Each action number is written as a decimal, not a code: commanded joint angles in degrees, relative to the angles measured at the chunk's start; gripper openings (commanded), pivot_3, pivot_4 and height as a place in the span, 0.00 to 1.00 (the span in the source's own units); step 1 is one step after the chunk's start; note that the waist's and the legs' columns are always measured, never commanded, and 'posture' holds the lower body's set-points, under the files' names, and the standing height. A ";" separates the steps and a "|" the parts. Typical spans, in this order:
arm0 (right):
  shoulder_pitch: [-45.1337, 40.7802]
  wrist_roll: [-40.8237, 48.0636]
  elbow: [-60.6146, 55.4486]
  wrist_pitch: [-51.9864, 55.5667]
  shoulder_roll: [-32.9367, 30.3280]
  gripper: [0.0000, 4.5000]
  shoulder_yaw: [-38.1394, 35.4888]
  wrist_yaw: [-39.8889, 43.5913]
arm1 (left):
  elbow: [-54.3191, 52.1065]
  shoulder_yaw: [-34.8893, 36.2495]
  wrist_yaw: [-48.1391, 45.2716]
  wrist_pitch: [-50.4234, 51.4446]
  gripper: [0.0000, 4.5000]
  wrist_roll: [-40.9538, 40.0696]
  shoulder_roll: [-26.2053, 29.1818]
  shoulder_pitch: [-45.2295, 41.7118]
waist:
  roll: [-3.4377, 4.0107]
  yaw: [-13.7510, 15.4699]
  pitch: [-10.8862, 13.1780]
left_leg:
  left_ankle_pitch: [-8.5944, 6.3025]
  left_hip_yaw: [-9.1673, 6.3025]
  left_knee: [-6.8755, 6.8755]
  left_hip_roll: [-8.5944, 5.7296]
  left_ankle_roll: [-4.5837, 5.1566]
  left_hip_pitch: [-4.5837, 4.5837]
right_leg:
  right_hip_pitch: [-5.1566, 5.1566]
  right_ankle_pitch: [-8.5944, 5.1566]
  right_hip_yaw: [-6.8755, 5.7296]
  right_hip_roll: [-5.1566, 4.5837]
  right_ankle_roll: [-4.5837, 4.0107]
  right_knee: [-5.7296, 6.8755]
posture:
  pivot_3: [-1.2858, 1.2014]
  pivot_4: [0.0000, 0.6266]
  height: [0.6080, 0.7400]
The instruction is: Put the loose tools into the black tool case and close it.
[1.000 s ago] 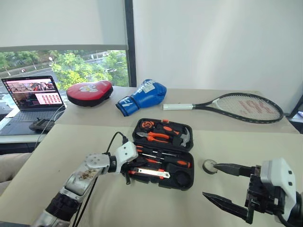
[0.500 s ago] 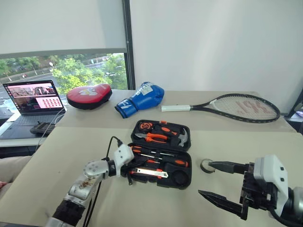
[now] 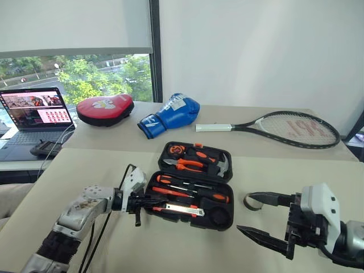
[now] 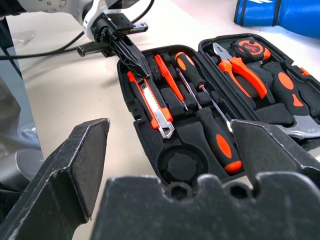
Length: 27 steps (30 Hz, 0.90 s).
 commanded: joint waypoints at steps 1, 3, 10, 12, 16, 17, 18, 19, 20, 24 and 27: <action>-0.08 0.31 -1.05 -0.40 0.05 1.00 -1.47 0.15 | 1.92 -4.12 3.47 2.72 0.01 7.09 0.48 -0.39 | 0.00 0.06 0.00 | 0.01 -0.02 0.01 0.00 0.00 0.05 | 0.05 -0.01 0.00 -0.05 -0.04 0.03 | 0.52 0.24 1.00; 0.08 0.39 -1.05 -0.16 -0.13 1.00 -1.49 0.19 | 1.10 -4.66 4.07 5.30 0.01 7.18 0.34 -0.85 | 0.00 -0.01 0.00 | 0.02 -0.02 0.01 0.02 -0.02 0.14 | 0.11 0.01 0.00 -0.08 -0.11 0.04 | 0.52 0.24 1.00; 0.02 -0.31 -0.45 0.27 -0.72 1.00 0.14 0.62 | -2.25 -6.13 2.59 12.01 0.01 5.80 0.40 -2.89 | 0.03 -0.14 -0.01 | 0.04 -0.01 0.00 0.03 -0.05 0.24 | 0.10 0.10 -0.04 0.11 0.19 0.22 | 0.52 0.24 1.00; -0.96 -1.07 0.38 1.29 -0.69 1.00 1.56 -1.44 | -1.81 -4.24 1.81 6.27 0.01 5.85 -0.23 -2.15 | 0.03 -0.14 -0.01 | 0.04 -0.01 -0.01 0.02 -0.05 0.22 | 0.09 0.11 -0.05 0.20 0.28 0.21 | 0.52 0.24 1.00; -3.13 -5.29 2.40 4.12 -0.22 1.00 4.81 -7.81 | -5.55 6.47 1.92 5.67 0.01 -4.74 -4.83 -0.77 | -0.02 -0.15 0.03 | 0.02 0.00 0.01 -0.01 -0.03 0.02 | -0.03 0.11 0.00 -0.09 0.25 0.15 | 0.52 0.24 1.00; -3.51 -7.18 2.83 4.41 -0.20 1.00 5.87 -9.04 | -6.81 8.31 1.46 6.59 0.01 -6.67 -4.73 -0.56 | -0.14 -0.14 0.11 | 0.03 -0.03 0.06 0.00 -0.04 -0.09 | -0.11 0.12 -0.01 -0.16 0.24 0.16 | 0.52 0.24 1.00; -3.96 -8.66 3.18 4.59 -0.19 1.00 6.84 -9.85 | -7.76 9.38 0.85 6.50 0.01 -7.56 -4.22 -0.18 | -0.21 -0.11 0.16 | 0.04 -0.09 0.08 0.01 -0.06 -0.18 | -0.18 0.13 -0.03 -0.17 0.23 0.17 | 0.52 0.24 1.00; -4.51 -9.51 3.55 4.81 -0.14 1.00 7.69 -10.31 | -8.50 10.19 0.29 6.50 0.13 -8.36 -3.64 0.26 | -0.22 -0.06 0.17 | 0.10 -0.16 0.08 0.01 -0.16 -0.29 | -0.28 0.13 -0.07 -0.16 0.23 0.18 | 0.52 0.24 1.00; -5.40 -10.01 4.31 5.45 -0.22 1.00 8.84 -10.85 | -9.84 11.60 -0.34 7.21 0.19 -10.03 -2.79 0.87 | -0.20 -0.06 0.18 | 0.17 -0.18 0.08 0.00 -0.29 -0.32 | -0.31 0.13 -0.09 -0.14 0.22 0.18 | 0.52 0.24 1.00; -7.51 -14.07 7.60 6.90 -2.99 1.00 14.35 -9.24 | -16.30 15.23 -3.21 9.64 0.50 -14.67 1.93 3.59 | -0.14 -0.45 0.21 | 0.18 -0.16 0.02 0.00 -0.29 -0.28 | -0.31 0.12 -0.08 0.05 0.20 0.18 | 0.52 0.24 1.00; -12.04 -19.11 12.32 12.18 -5.85 1.00 19.97 -12.96 | -20.99 17.03 -3.94 11.72 0.78 -17.74 5.32 5.39 | -0.12 -0.79 0.27 | 0.16 -0.14 0.03 -0.02 -0.25 -0.27 | -0.29 0.02 -0.10 0.21 0.03 0.18 | 0.52 0.24 1.00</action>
